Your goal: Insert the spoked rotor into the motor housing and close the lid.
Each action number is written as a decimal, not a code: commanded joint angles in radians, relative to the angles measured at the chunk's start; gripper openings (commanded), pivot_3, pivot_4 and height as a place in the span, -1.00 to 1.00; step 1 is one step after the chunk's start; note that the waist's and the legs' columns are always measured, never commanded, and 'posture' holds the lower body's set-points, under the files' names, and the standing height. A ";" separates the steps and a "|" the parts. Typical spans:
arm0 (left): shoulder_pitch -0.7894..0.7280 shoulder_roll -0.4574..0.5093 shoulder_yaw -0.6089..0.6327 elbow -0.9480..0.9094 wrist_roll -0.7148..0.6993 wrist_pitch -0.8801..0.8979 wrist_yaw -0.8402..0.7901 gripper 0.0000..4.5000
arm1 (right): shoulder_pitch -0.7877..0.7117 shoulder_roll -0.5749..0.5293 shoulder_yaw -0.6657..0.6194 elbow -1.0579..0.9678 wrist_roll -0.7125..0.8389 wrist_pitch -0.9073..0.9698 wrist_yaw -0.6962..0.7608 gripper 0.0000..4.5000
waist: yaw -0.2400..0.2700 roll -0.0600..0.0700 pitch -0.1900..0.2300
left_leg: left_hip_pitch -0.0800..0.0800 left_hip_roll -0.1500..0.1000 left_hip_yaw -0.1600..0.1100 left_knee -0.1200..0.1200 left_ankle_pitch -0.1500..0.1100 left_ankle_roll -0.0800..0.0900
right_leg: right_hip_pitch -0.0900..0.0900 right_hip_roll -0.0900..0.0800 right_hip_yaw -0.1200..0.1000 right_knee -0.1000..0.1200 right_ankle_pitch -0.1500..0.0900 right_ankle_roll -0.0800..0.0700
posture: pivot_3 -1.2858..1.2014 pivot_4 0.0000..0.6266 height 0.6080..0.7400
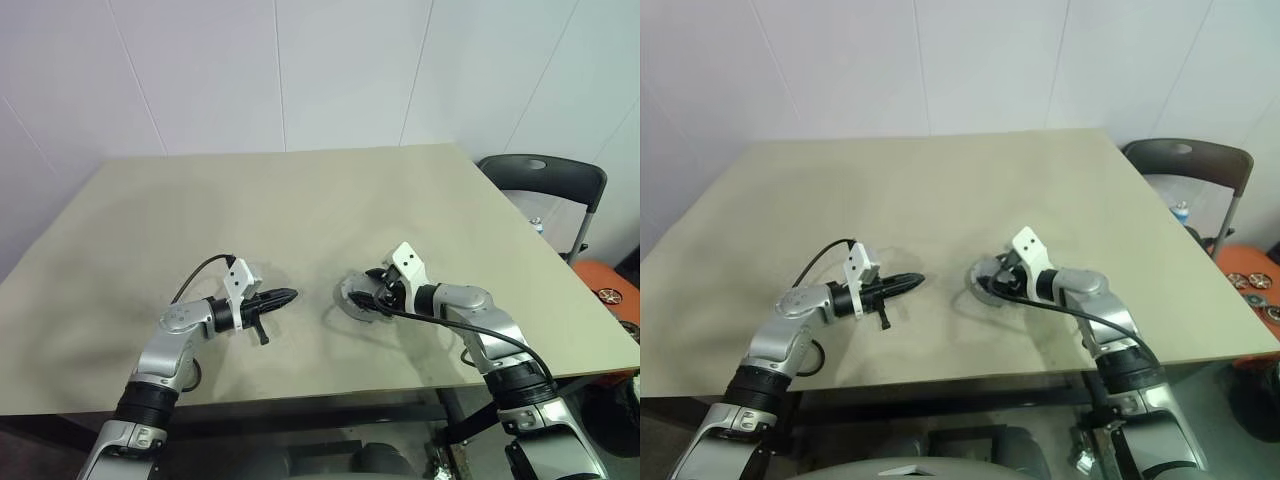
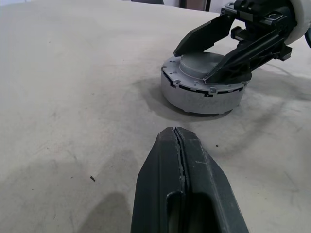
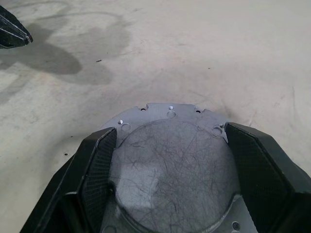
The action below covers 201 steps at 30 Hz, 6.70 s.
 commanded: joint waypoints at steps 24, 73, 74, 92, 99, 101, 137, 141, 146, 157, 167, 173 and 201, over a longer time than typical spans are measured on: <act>0.003 0.007 0.007 -0.040 -0.010 0.006 0.003 -1.00 | 0.035 -0.040 0.088 0.016 -0.074 0.048 -0.034 0.43 | 0.009 0.002 0.002 | 0.007 0.000 -0.001 -0.003 -0.001 0.000 | 0.007 -0.002 -0.002 -0.004 -0.004 0.004 | 0.03 -1.00 1.00; -0.039 -0.003 -0.004 -0.006 -0.002 -0.003 0.006 -1.00 | 0.148 -0.094 0.058 -0.052 0.093 0.016 0.252 0.43 | 0.029 -0.002 -0.023 | -0.007 0.000 -0.002 -0.006 -0.017 0.007 | -0.002 -0.001 -0.002 -0.018 -0.002 0.005 | 0.03 -1.00 1.00; -0.040 -0.003 -0.004 -0.005 -0.002 -0.003 0.005 -1.00 | 0.141 -0.088 0.056 -0.041 0.077 -0.002 0.234 0.43 | 0.029 -0.002 -0.023 | -0.007 0.001 -0.002 -0.006 -0.017 0.007 | -0.002 -0.001 -0.002 -0.018 -0.002 0.005 | 0.03 -1.00 1.00; -0.031 -0.001 -0.002 -0.009 0.003 -0.004 0.014 -1.00 | 0.013 -0.068 -0.084 -0.164 0.175 -0.086 0.241 0.43 | 0.004 0.005 -0.013 | -0.008 0.000 0.000 -0.002 -0.015 0.003 | -0.011 -0.001 0.000 -0.003 -0.002 0.004 | 0.03 -1.00 1.00; -0.030 -0.003 -0.005 -0.008 0.002 -0.003 0.012 -1.00 | -0.018 -0.086 -0.072 -0.056 0.061 -0.197 0.153 0.43 | 0.010 0.005 -0.011 | -0.009 -0.002 0.000 -0.002 -0.015 0.003 | -0.011 -0.002 0.000 -0.004 -0.002 0.004 | 0.03 -1.00 1.00; -0.030 -0.003 -0.006 -0.009 0.003 -0.003 0.012 -1.00 | -0.012 -0.093 -0.059 -0.039 0.034 -0.212 0.141 0.43 | 0.008 0.006 -0.011 | -0.009 -0.002 0.000 -0.002 -0.015 0.003 | -0.011 -0.002 0.000 -0.004 -0.002 0.004 | 0.03 -1.00 1.00; -0.026 -0.002 -0.004 -0.013 0.001 -0.001 0.010 -1.00 | 0.005 -0.124 0.009 0.067 -0.070 -0.155 0.133 0.43 | 0.004 0.006 -0.011 | -0.006 -0.002 0.000 0.000 -0.014 0.003 | -0.009 -0.002 0.000 -0.002 -0.002 0.004 | 0.03 -1.00 1.00; -0.023 -0.002 -0.004 -0.017 0.000 -0.002 0.011 -1.00 | 0.012 -0.126 0.012 0.065 -0.070 -0.143 0.138 0.43 | 0.006 0.006 -0.011 | -0.006 -0.002 0.000 0.001 -0.014 0.003 | -0.008 -0.002 0.000 -0.002 -0.002 0.004 | 0.03 -1.00 1.00; -0.024 -0.003 -0.005 -0.014 0.000 -0.003 0.010 -1.00 | 0.019 -0.136 0.018 0.063 -0.062 -0.109 0.159 0.43 | 0.006 0.005 -0.012 | -0.006 -0.002 0.000 0.001 -0.014 0.003 | -0.007 -0.002 0.000 -0.002 -0.002 0.004 | 0.03 -1.00 1.00; -0.023 -0.008 -0.008 -0.015 0.000 -0.002 0.011 -1.00 | 0.012 -0.140 0.020 0.108 -0.079 -0.097 0.142 0.43 | 0.013 0.004 -0.013 | -0.005 -0.002 0.000 0.002 -0.014 0.003 | -0.006 -0.002 0.000 -0.002 -0.002 0.004 | 0.03 -1.00 1.00; -0.180 -0.117 -0.061 0.172 0.036 -0.049 -0.011 -1.00 | 0.021 -0.128 0.040 0.116 -0.083 -0.096 0.141 0.43 | 0.034 0.003 -0.013 | 0.005 -0.002 -0.001 0.004 -0.015 0.003 | 0.005 -0.002 -0.001 -0.002 -0.004 0.001 | 0.03 -1.00 1.00; -0.412 -0.263 -0.126 0.531 0.126 -0.190 -0.050 -1.00 | 0.042 -0.125 0.041 0.080 -0.074 -0.085 0.129 0.43 | 0.030 0.002 -0.013 | 0.007 -0.002 0.000 0.007 -0.015 0.004 | 0.010 0.000 -0.002 -0.003 -0.003 0.005 | 0.03 -1.00 1.00; -0.501 -0.401 -0.207 0.873 0.352 -0.422 -0.069 -1.00 | 0.114 -0.088 -0.007 -0.078 0.036 0.013 0.114 0.99 | 0.032 -0.002 -0.015 | 0.004 -0.003 -0.002 0.008 -0.018 0.008 | 0.008 -0.002 -0.004 -0.003 -0.004 0.009 | 0.03 -1.00 1.00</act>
